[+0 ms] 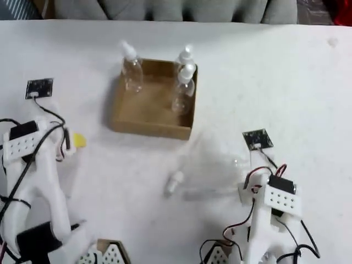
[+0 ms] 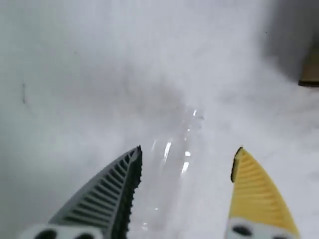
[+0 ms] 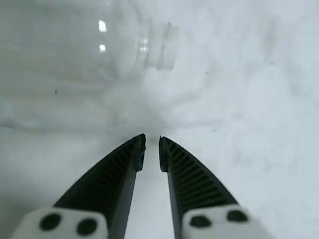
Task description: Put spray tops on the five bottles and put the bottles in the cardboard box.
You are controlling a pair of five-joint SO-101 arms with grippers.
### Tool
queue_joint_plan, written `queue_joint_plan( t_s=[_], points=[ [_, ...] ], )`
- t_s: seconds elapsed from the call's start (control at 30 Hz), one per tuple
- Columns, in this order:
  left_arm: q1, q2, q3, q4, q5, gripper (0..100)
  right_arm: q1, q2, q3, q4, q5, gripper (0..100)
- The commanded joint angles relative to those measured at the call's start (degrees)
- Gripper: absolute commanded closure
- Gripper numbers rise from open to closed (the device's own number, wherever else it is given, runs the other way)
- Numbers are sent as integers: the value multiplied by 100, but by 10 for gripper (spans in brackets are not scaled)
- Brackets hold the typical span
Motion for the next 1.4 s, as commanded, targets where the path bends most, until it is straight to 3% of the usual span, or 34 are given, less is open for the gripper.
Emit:
queue_joint_plan(
  t_s=[0.0, 0.27, 0.47, 0.57, 0.83, 1.1, 1.23, 1.37],
  points=[
    [4, -611, 0, 466, -949, 730, 48, -136, 53, -154, 62, 981],
    [-57, -901, 0, 1530, -2927, 728, -171, -145, 211, -365, 70, 978],
    [-523, -901, -149, 1389, -3235, 723, -207, -127, 220, -356, 431, 981],
    [-681, -901, -149, 1292, -3420, 662, -215, -145, 273, -356, 466, 981],
    [-734, -822, -114, 826, -3402, 638, -198, -154, 281, -356, 466, 981],
    [-752, 286, -756, 958, -3182, 637, -180, -154, 281, -391, 466, 981],
    [-418, 690, -1169, 1371, -3042, 637, -207, -154, 281, -400, 633, 981],
    [-101, 884, -1275, 1134, -2567, 637, -207, -154, 290, -391, 712, 981]
  ],
)
